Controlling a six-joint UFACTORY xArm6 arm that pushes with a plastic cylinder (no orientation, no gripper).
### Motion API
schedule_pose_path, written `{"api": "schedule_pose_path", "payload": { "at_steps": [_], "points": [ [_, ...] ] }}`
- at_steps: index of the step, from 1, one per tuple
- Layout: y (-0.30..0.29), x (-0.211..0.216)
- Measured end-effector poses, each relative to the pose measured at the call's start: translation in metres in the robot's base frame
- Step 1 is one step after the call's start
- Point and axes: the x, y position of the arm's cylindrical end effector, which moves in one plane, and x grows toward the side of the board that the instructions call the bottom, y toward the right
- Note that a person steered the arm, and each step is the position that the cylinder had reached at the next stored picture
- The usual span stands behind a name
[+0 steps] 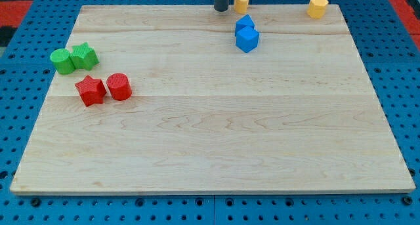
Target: Push the yellow heart a bit right
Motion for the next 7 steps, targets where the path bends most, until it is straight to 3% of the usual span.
{"api": "schedule_pose_path", "payload": {
  "at_steps": [7],
  "points": [
    [-0.0025,-0.0005]
  ]
}}
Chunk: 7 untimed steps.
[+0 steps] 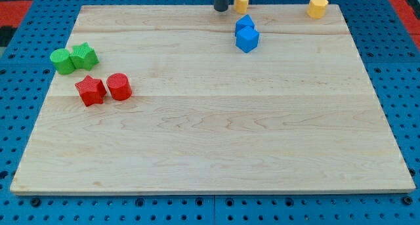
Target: Push the yellow heart a bit right
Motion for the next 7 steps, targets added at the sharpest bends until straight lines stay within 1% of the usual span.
{"api": "schedule_pose_path", "payload": {
  "at_steps": [7],
  "points": [
    [-0.0058,0.0002]
  ]
}}
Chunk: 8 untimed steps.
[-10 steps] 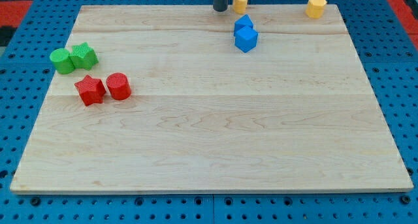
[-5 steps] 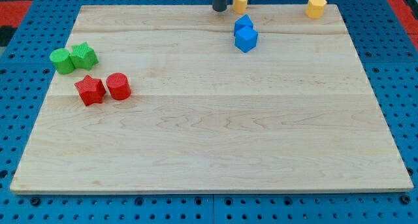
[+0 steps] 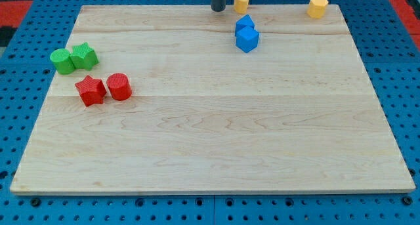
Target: Push the yellow heart a bit right
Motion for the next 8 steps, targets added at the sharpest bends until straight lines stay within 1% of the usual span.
{"api": "schedule_pose_path", "payload": {
  "at_steps": [5,8],
  "points": [
    [0.007,-0.001],
    [0.046,0.0]
  ]
}}
